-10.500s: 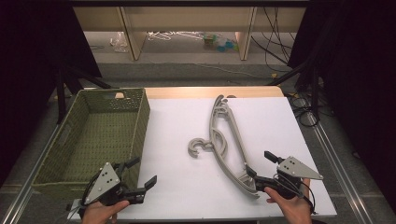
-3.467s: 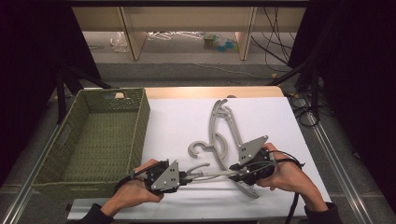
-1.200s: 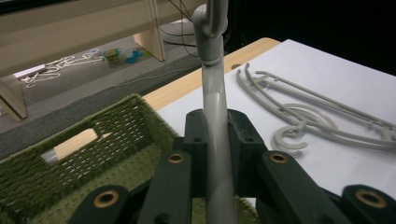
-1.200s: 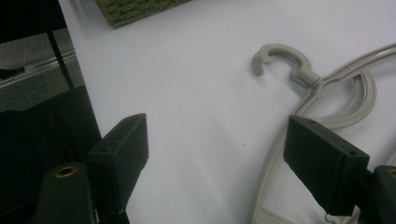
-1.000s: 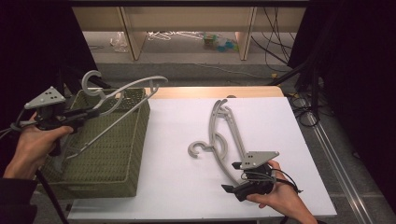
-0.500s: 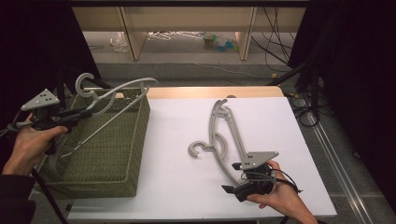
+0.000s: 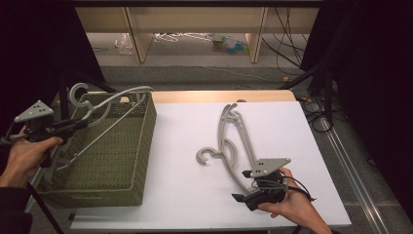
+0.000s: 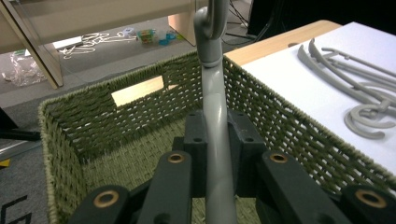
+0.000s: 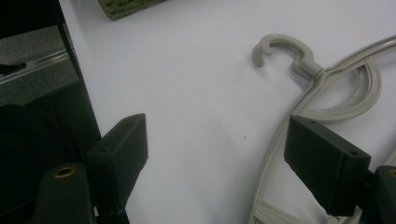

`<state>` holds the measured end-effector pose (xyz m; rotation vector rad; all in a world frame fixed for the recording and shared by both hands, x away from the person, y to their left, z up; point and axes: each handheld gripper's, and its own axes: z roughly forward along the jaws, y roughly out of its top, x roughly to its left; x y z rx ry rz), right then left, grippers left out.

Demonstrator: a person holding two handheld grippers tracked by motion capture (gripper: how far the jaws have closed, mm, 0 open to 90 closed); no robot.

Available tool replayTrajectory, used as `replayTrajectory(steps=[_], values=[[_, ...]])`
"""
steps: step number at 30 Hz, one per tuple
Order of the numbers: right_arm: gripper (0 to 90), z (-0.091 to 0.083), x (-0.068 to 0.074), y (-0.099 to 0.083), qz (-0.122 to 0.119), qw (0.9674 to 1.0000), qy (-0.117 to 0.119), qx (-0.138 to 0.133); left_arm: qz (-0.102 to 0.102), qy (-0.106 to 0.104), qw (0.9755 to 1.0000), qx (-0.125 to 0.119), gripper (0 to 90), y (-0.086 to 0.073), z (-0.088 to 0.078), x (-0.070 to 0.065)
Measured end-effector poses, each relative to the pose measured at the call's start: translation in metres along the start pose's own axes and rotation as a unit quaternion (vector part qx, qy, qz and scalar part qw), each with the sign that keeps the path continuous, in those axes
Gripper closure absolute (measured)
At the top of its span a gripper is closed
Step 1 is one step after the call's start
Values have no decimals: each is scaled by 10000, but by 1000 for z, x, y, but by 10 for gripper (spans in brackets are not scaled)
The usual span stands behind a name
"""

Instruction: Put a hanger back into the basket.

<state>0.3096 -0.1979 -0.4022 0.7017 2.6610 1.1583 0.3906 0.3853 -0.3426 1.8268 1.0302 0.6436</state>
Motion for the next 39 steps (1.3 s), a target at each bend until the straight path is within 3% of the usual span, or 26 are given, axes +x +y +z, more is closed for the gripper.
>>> replayTrajectory(steps=[6, 13, 14, 17, 18, 21, 22, 25, 32, 33, 34, 35, 36, 37, 39], values=[[229, 0, -1, 0, -5, 10000, 6, 26, -39, 70, 10000, -22, 788, -10, -6, 4], [229, -1, -2, 0, 22, 10000, -2, 6, -238, 54, 9994, 232, 788, -25, -1, 10], [228, -1, -2, 0, 7, 10000, -8, 7, -170, 43, 9994, 303, 788, -26, 1, 11], [229, 0, -2, -1, 20, 10000, 6, 12, -228, 91, 9988, 412, 788, -28, 7, 9], [228, 0, -2, -1, 27, 10000, 12, 20, -129, 72, 9989, 444, 787, -28, 9, 9], [229, 1, -2, -1, 21, 10000, 36, 45, -89, 80, 9983, 563, 787, -27, 13, 8], [229, 0, -2, -1, 24, 10000, 20, 32, 23, 25, 9985, 543, 787, -27, 16, 11], [228, 0, -2, -1, 33, 10000, 12, 33, -8, 108, 9976, 691, 787, -28, 19, 12], [229, 0, -3, -1, 40, 10000, 11, 28, 51, 91, 9964, 836, 786, -31, 26, 13], [229, 0, -3, -1, 17, 10000, 12, 7, -9, 103, 9958, 911, 786, -32, 26, 13], [229, 0, -2, -1, 28, 10000, 16, 36, 211, 31, 9953, 948, 785, -33, 28, 18], [229, 0, -2, -1, 28, 10000, 15, 35, 71, 93, 9943, 1063, 785, -36, 31, 17], [229, 0, -2, -1, 28, 10000, 15, 35, 71, 93, 9943, 1063, 785, -36, 31, 17], [229, 0, -2, -1, 39, 10000, 11, 31, 271, 77, 9928, 1162, 785, -37, 33, 21], [229, 0, -2, -1, 39, 10000, 16, 31, 238, 38, 9925, 1197, 784, -40, 36, 23]])
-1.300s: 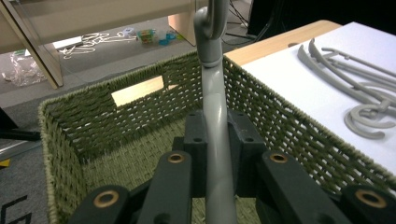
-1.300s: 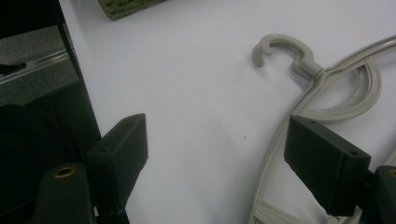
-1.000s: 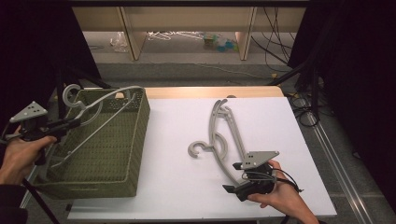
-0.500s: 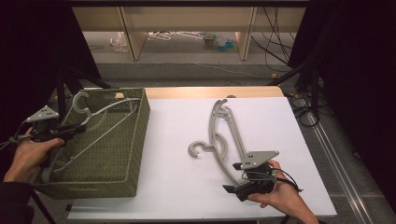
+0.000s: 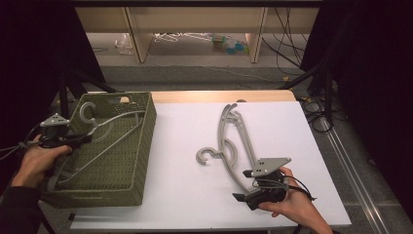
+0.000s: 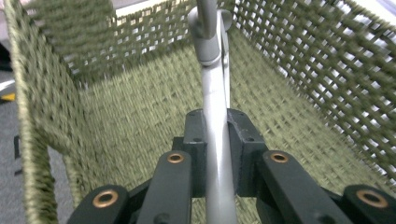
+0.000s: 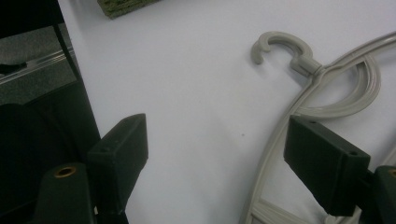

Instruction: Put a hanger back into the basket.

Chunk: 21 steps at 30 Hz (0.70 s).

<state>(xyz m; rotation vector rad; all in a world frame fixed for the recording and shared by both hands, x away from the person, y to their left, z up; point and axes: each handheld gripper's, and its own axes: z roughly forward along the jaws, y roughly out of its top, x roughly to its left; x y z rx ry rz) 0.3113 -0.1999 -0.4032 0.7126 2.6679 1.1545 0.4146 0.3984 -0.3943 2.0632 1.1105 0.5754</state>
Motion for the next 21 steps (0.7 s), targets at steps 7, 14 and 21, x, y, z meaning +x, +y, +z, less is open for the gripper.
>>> replayTrajectory(steps=[7, 14, 21], values=[[230, 1, 0, 0, -35, 10000, 34, 14, -278, 458, 9973, 510, 776, -7, 5, 1], [229, -1, -2, 0, -18, 10000, -4, -29, -498, 588, 9956, 532, 740, -8, 4, 10], [229, -1, -2, -1, -8, 10000, -7, -29, -875, 839, 9926, 53, 657, 1, -17, -8]])
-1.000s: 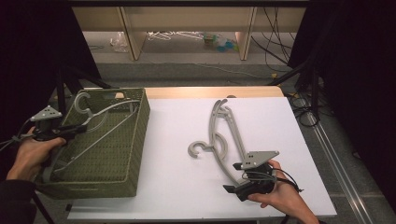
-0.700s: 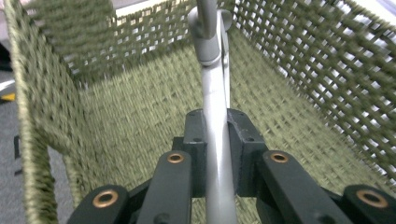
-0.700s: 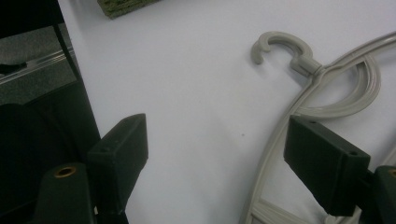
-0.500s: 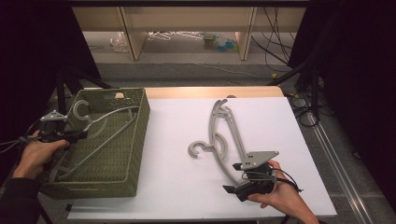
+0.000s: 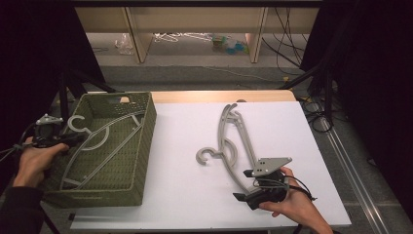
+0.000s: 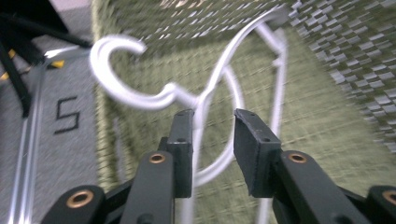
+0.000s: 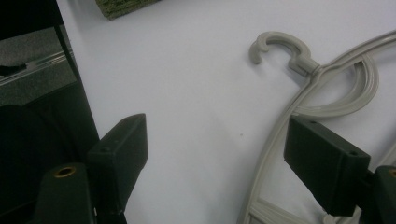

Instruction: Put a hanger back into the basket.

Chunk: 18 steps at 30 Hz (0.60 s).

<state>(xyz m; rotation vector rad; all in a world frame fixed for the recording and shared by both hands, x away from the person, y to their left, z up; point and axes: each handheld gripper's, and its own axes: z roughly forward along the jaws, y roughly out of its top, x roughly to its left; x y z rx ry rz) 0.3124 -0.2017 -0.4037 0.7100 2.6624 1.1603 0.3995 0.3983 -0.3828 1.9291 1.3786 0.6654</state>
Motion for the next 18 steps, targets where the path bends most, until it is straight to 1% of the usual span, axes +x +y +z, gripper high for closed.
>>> replayTrajectory(steps=[1, 2, 3, 4, 6, 7, 10, 11, 12, 14, 16, 18], values=[[229, 0, 0, 0, 20, 10000, -3, -12, -123, -73, 9996, -237, 625, 2, -5, -7], [229, 0, 0, -1, 54, 10000, 0, -35, -286, -96, 9989, -352, 581, 3, -9, -12], [229, 1, -1, -1, 57, 10000, -40, -67, -370, -214, 9974, -579, 559, 4, -14, -20], [228, 1, -2, -2, 78, 9999, -63, -86, -383, -296, 9963, -710, 537, 5, -17, -27], [228, 2, -4, -3, 96, 9999, -77, -104, -339, -380, 9946, -900, 474, 6, -21, -39], [228, 3, -5, -3, 98, 9998, -81, -134, -335, -410, 9937, -989, 460, 6, -23, -46], [228, 4, -6, -5, 133, 9997, -107, -173, -257, -614, 9906, -1196, 417, 7, -25, -66], [228, 4, -6, -5, 166, 9997, -103, -176, -239, -662, 9897, -1249, 404, 7, -25, -72], [225, 4, -7, -6, 155, 9996, -128, -202, -248, -690, 9891, -1273, 369, 7, -26, -76], [224, 4, -8, -6, 179, 9994, -149, -238, -172, -818, 9874, -1344, 357, 7, -26, -88], [222, 4, -9, -7, 193, 9993, -185, -270, -93, -955, 9854, -1408, 326, 7, -27, -101], [220, 4, -10, -7, 238, 9989, -236, -334, -9, -1074, 9826, -1512, 306, 7, -27, -112]])
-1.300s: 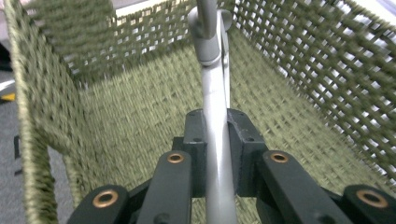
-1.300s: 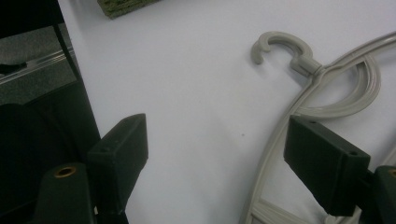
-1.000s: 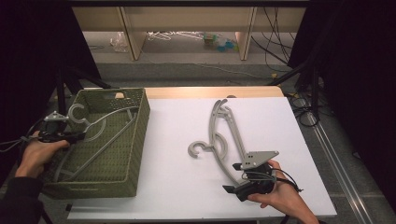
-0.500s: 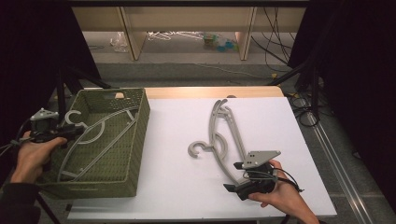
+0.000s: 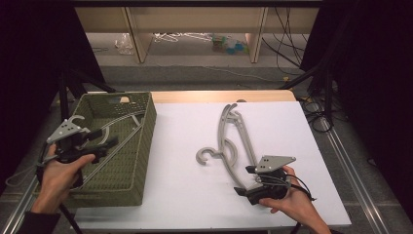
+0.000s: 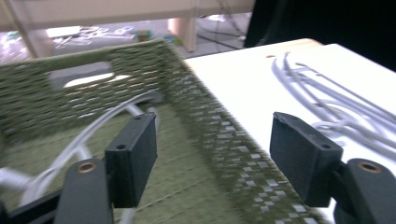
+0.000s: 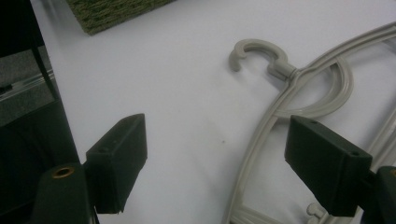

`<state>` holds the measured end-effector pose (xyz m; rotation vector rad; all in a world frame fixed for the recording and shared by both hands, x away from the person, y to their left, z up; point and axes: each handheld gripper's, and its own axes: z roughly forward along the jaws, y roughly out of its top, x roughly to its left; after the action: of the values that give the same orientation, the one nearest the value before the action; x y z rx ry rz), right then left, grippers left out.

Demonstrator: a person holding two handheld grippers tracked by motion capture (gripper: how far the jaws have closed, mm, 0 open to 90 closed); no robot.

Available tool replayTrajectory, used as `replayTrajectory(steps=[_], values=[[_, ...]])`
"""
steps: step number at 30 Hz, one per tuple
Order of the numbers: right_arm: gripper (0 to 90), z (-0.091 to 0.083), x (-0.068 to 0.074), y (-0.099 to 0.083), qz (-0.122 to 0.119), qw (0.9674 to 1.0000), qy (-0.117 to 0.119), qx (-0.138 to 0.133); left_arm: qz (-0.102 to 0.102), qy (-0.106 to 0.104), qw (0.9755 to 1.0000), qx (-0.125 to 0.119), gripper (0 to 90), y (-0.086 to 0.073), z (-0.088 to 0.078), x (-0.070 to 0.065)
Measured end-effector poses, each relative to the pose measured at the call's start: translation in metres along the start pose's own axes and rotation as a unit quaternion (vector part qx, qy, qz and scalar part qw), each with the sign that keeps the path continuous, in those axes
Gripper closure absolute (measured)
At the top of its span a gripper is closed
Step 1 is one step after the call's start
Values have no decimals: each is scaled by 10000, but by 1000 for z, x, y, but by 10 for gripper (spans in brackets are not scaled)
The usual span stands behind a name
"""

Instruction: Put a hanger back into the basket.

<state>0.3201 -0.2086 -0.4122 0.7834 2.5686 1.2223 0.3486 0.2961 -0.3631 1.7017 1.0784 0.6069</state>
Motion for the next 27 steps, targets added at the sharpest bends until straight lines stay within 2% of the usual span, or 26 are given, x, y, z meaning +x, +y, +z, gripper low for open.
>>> replayTrajectory(steps=[3, 7, 8, 10, 11, 16, 17, 18, 20, 23, 25, 26, 27], values=[[214, 0, -1, 0, 38, 10000, -40, -47, 110, -248, 9996, -109, 274, -2, 2, -16], [205, 1, -2, -1, 28, 9999, -68, -120, 228, -394, 9987, -231, 233, -5, 2, -41], [205, 1, -2, -1, 42, 9999, -76, -121, 277, -415, 9986, -186, 219, -6, 2, -46], [201, 2, -2, -2, 71, 9998, -135, -151, 402, -579, 9971, -296, 199, -9, 4, -58], [197, 3, -1, -2, 87, 9997, -153, -163, 415, -639, 9967, -291, 182, -10, 4, -64], [183, 3, -3, -3, 133, 9991, -249, -302, 728, -895, 9930, -268, 174, -16, 7, -88], [179, 3, -4, -3, 127, 9991, -249, -331, 668, -958, 9926, -321, 174, -18, 8, -94], [177, 3, -5, -3, 196, 9988, -268, -359, 695, -1036, 9916, -331, 176, -20, 9, -97], [176, 3, -5, -3, 259, 9985, -272, -406, 637, -1044, 9921, -295, 176, -23, 9, -105], [174, 3, -6, -4, 284, 9982, -281, -443, 677, -1152, 9906, -279, 174, -29, 10, -113], [174, 3, -6, -4, 250, 9981, -308, -473, 771, -1136, 9901, -300, 172, -32, 11, -117], [173, 4, -6, -4, 258, 9979, -328, -491, 659, -1152, 9907, -297, 172, -34, 11, -119], [173, 4, -6, -4, 265, 9980, -323, -482, 670, -1175, 9903, -318, 171, -36, 12, -119]])
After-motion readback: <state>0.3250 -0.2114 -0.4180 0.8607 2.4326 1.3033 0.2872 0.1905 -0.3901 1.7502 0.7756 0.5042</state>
